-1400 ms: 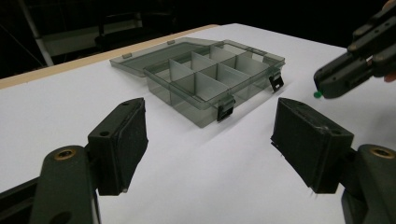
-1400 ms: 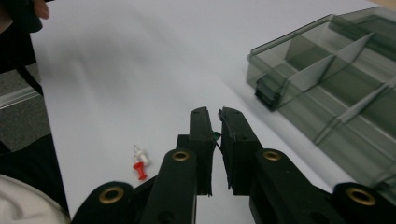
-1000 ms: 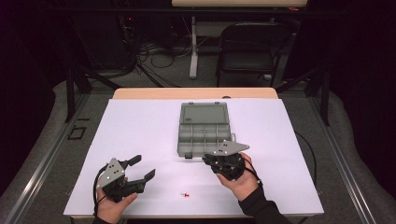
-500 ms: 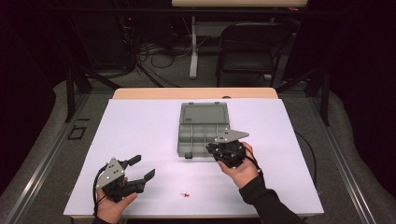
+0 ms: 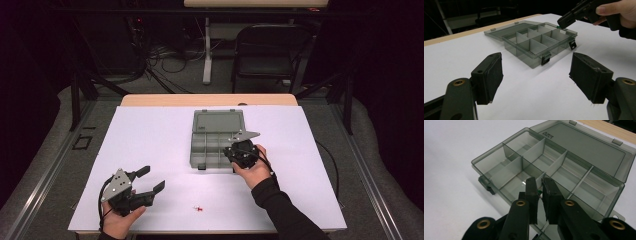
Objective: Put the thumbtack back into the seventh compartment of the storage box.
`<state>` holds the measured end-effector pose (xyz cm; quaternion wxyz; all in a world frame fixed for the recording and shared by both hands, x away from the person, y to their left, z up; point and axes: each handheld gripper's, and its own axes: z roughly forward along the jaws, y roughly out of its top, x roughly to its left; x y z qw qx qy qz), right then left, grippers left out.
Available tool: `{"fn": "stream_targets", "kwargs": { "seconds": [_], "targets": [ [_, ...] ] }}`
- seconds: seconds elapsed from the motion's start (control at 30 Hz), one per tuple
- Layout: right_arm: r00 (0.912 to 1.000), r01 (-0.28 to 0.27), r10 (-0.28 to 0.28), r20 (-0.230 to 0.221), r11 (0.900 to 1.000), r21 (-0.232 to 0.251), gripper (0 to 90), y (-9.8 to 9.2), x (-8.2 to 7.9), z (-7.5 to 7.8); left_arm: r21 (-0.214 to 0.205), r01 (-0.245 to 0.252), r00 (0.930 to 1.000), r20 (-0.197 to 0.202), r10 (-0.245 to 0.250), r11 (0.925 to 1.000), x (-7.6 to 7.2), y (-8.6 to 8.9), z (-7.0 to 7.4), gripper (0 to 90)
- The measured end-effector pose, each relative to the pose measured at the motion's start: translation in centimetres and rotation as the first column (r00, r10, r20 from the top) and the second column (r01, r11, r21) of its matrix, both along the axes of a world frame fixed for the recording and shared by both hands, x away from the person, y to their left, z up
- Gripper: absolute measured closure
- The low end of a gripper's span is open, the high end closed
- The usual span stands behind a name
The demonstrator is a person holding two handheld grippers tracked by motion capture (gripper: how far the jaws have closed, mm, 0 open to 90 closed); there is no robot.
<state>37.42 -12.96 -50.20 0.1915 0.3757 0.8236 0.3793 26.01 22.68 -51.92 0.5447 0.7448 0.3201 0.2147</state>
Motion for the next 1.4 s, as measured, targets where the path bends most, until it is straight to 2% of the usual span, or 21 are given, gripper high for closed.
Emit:
{"fn": "stream_targets", "kwargs": {
  "seconds": [0.27,0.47,0.53,0.63,0.87,0.97,1.07,1.13,1.17,1.3,1.4],
  "targets": [
    [0.9992,0.027,-0.027,-0.029,0.9995,-0.014,82.9,0.0,0.9,-1.1,0.001,0.001,1.0000,0.000,-0.001,1.0000,0.0,0.0,0.0,26.1],
    [0.9990,0.018,-0.019,-0.042,0.9996,-0.020,82.5,0.6,1.1,-1.7,0.004,0.002,1.0000,0.001,-0.002,1.0000,0.0,0.0,0.0,26.1],
    [0.9991,0.020,-0.020,-0.037,0.9996,-0.019,75.5,0.8,1.1,-1.7,0.000,0.002,1.0000,-0.001,-0.002,1.0000,0.0,0.0,0.0,26.1],
    [0.9996,0.026,-0.026,-0.005,0.9990,-0.036,67.3,0.9,0.9,-1.6,0.002,0.001,1.0000,0.001,-0.001,1.0000,0.0,0.0,0.0,26.1],
    [0.9987,0.045,-0.045,0.023,0.9989,-0.013,53.0,0.3,0.3,-0.7,-0.001,0.003,1.0000,0.000,-0.003,1.0000,0.0,0.1,0.0,26.1],
    [0.9985,0.046,-0.047,0.030,0.9989,0.007,49.8,-0.1,-0.3,-0.3,0.004,-0.001,1.0000,0.002,0.001,1.0000,0.0,0.0,0.0,26.1],
    [0.9980,0.035,-0.037,0.052,0.9988,0.035,46.8,-0.3,-1.2,0.2,0.003,-0.002,1.0000,0.003,0.002,1.0000,0.0,0.0,0.0,26.1],
    [0.9964,0.036,-0.039,0.075,0.9988,0.033,44.6,-0.4,-2.0,0.5,0.003,-0.003,1.0000,0.002,0.003,1.0000,-0.1,0.0,0.0,26.1],
    [0.9950,0.030,-0.033,0.094,0.9990,0.035,44.5,-0.4,-2.4,0.5,0.003,-0.004,1.0000,0.003,0.004,1.0000,-0.1,0.0,0.0,26.1],
    [0.9939,-0.006,0.001,0.110,0.9987,0.050,43.7,-0.4,-4.5,0.5,0.002,-0.004,1.0000,0.003,0.004,1.0000,-0.1,0.0,0.0,26.1],
    [0.9930,-0.035,0.025,0.115,0.9952,0.092,44.1,-0.5,-5.9,0.5,0.005,-0.001,1.0000,0.004,0.001,1.0000,-0.1,0.0,0.0,26.1]
  ]
}}
